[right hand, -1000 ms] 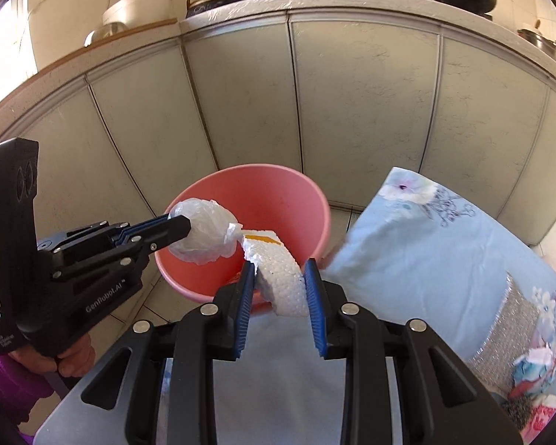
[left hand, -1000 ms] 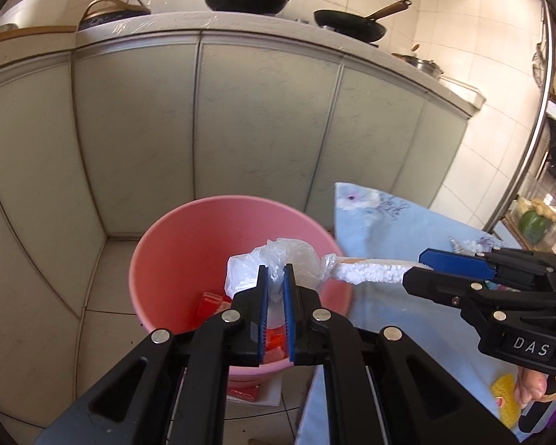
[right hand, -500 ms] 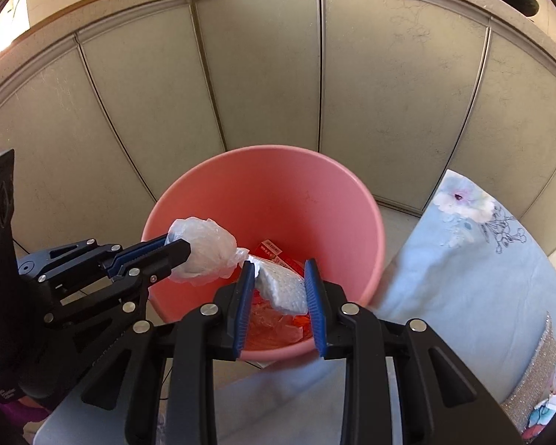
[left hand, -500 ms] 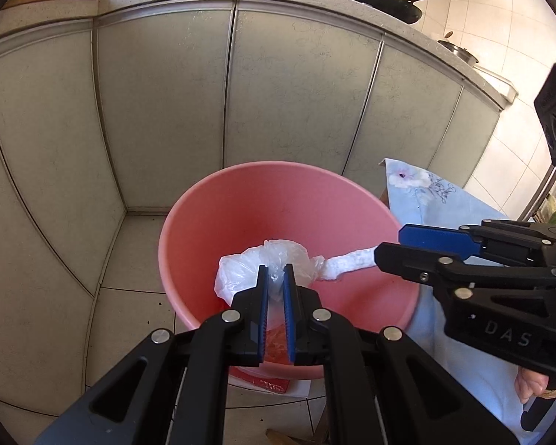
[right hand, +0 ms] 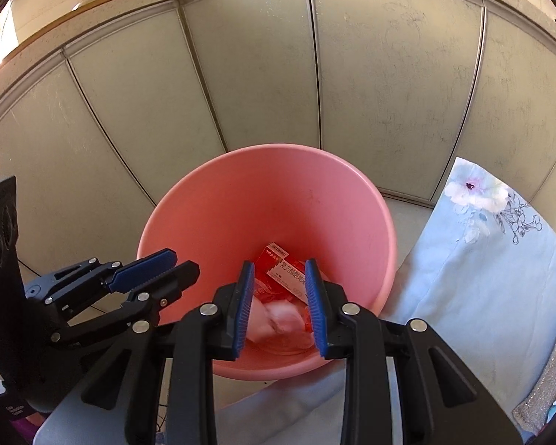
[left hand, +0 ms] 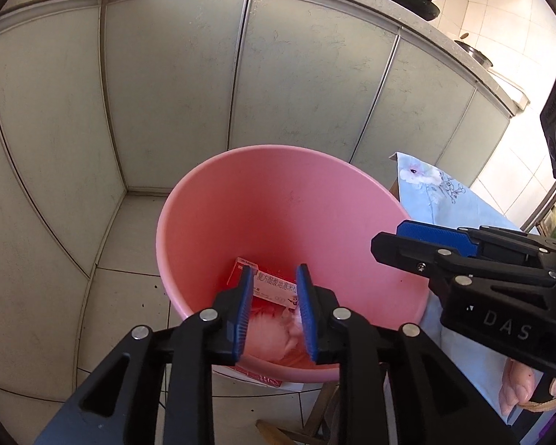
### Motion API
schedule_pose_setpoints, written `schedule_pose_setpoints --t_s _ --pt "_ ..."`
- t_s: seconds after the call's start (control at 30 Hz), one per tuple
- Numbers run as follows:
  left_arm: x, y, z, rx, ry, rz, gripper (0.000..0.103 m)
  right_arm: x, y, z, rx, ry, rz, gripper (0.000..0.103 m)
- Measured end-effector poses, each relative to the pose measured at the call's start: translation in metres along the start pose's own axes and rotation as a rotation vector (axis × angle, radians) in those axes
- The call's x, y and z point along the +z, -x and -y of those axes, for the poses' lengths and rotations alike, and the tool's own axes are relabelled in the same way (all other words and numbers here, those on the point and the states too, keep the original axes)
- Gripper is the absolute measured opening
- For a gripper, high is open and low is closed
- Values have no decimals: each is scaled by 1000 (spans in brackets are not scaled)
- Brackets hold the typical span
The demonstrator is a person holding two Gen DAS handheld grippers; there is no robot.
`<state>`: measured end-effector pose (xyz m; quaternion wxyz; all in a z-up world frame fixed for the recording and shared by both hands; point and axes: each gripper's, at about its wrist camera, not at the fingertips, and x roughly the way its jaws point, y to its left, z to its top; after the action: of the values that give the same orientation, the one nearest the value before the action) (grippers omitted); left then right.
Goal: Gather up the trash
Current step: 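Open both tools over the pink bucket to drop the bag and foam strip, then move both open tools back over the trash on the table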
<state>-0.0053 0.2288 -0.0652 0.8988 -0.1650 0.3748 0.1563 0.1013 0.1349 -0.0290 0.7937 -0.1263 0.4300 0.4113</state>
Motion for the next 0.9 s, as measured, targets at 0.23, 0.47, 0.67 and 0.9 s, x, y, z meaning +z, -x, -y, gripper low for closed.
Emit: schedule_pose_setpoints --t_s 0.23,0.47,0.67,0.9 --pt "0 4 -1 7 5 2 25 -1 11 -1 3 3 37 40" --pt "3 12 2 11 -7 9 25 -9 31 3 -6 4 70 40" --pt "5 21 7 10 -17 18 25 -22 49 6 -13 2 74 40" --pt "5 36 21 -10 -50 37 25 -43 75 10 -29 2 87 40"
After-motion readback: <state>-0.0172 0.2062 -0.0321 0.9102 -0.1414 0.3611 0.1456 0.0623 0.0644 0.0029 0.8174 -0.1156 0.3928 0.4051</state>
